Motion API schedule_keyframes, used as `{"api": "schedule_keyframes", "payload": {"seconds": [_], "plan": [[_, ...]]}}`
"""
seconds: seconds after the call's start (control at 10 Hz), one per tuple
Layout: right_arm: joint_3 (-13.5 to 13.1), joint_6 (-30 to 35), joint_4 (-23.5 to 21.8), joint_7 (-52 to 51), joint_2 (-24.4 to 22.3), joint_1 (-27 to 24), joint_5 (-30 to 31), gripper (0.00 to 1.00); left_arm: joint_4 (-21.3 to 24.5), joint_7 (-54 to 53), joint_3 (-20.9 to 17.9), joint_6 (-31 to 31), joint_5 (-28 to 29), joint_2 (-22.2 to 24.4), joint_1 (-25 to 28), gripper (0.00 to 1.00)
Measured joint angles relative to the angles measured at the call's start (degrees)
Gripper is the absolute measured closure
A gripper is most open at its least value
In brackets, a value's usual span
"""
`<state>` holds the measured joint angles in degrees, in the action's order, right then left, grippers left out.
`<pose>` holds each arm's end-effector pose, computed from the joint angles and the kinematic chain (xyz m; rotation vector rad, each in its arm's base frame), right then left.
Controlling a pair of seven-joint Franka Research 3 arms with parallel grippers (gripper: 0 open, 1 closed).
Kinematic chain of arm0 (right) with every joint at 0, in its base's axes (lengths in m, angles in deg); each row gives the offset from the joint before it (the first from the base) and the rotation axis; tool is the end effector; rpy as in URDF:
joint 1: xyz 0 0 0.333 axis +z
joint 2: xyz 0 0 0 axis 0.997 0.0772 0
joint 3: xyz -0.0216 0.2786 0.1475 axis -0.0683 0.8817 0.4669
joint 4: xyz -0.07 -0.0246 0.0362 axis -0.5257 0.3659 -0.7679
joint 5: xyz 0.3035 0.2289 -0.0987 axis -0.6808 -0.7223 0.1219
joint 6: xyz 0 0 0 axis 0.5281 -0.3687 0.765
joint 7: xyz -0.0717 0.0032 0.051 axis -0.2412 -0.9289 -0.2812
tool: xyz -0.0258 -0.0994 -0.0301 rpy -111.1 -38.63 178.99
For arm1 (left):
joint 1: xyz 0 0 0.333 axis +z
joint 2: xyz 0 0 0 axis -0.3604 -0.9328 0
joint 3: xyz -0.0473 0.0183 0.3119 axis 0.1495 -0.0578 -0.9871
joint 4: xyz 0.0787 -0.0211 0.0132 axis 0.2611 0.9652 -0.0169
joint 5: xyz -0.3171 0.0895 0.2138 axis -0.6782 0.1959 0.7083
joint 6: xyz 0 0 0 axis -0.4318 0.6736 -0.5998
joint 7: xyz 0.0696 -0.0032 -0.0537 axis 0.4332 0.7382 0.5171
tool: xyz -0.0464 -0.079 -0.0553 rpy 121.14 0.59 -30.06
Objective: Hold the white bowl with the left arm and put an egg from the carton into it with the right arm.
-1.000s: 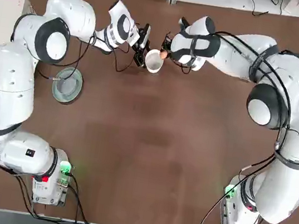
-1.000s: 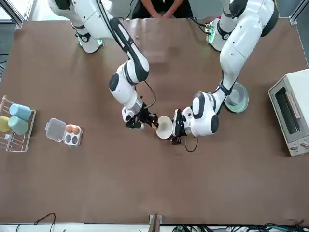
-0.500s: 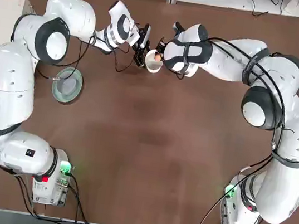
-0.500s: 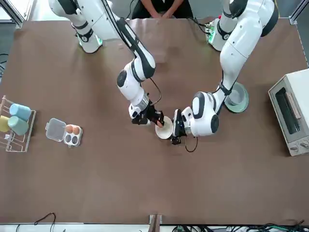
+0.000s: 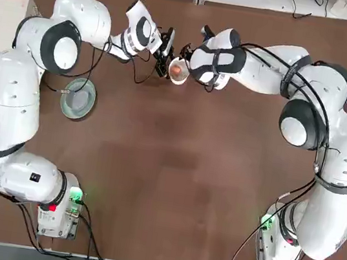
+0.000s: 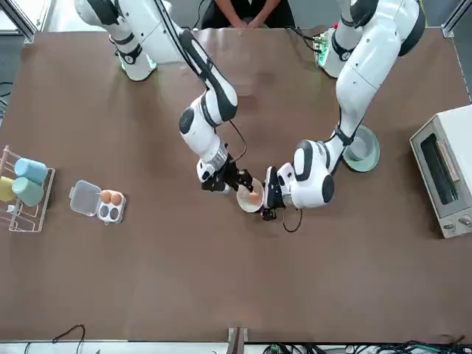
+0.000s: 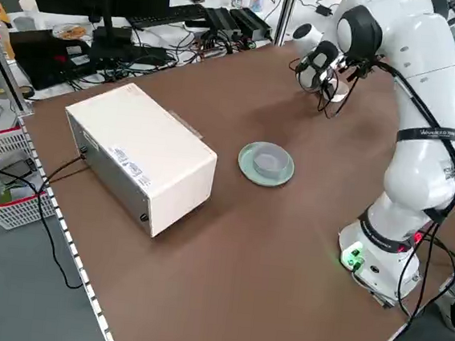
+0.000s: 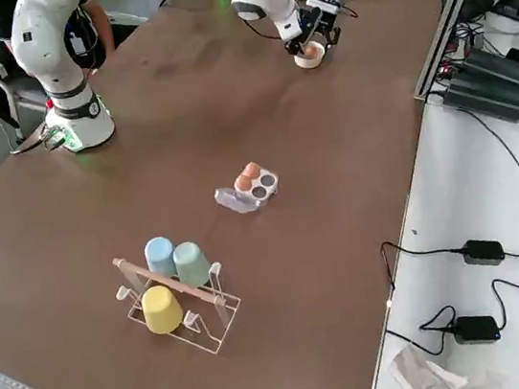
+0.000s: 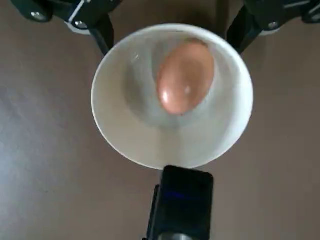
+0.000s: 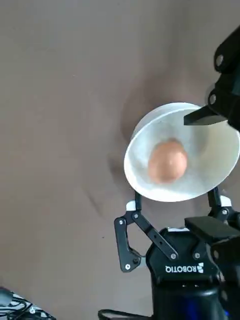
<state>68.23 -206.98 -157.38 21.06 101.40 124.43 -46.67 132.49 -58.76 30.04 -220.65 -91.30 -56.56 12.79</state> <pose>0.5192 0.4616 0.2301 -2.4850 0.4031 -0.2391 0.5886 -0.3341 0.1525 1.6433 -1.9593 0.5072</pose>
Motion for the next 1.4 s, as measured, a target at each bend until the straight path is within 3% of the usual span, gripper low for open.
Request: {"api": "schedule_keyframes", "payload": {"seconds": [0.2,0.4,0.7,0.9,1.1,1.3,1.4], "plan": [[-0.21,0.95,-0.37,-0.17,0.02,-1.67,-0.02,0.18,-0.01,0.0,-0.06,-0.17,0.0,0.07,0.13,0.0],[-0.42,6.85,-0.94,-3.81,-1.14,-6.48,0.01,0.16,0.18,-0.09,-0.19,-0.17,0.02,0.31,0.33,0.0],[-0.78,20.33,-4.97,-20.62,-9.79,-19.46,1.43,0.1,1.67,-0.53,-0.35,-0.16,0.1,1.39,1.55,0.0],[-0.92,27.29,-8.1,-26.49,-14.26,-26.92,10.51,0.0,2.14,-1.03,-0.39,0.99,3.06,3.4,4.59,0.0],[-1.04,35.94,-8.34,-27.51,-17.99,-32.87,24.19,0.0,2.37,-1.05,-0.45,5.02,6.24,7.34,9.85,0.0],[-2.45,47.4,-6.5,-27.75,-22.22,-36.36,36.59,0.0,2.46,-1.03,-1.9,5.81,9.99,11.08,13.39,0.0],[-4.01,54.46,-3.98,-27.75,-24.04,-36.68,39.54,0.0,2.41,-0.98,-3.43,5.84,10.97,13.41,14.26,0.0]]}}
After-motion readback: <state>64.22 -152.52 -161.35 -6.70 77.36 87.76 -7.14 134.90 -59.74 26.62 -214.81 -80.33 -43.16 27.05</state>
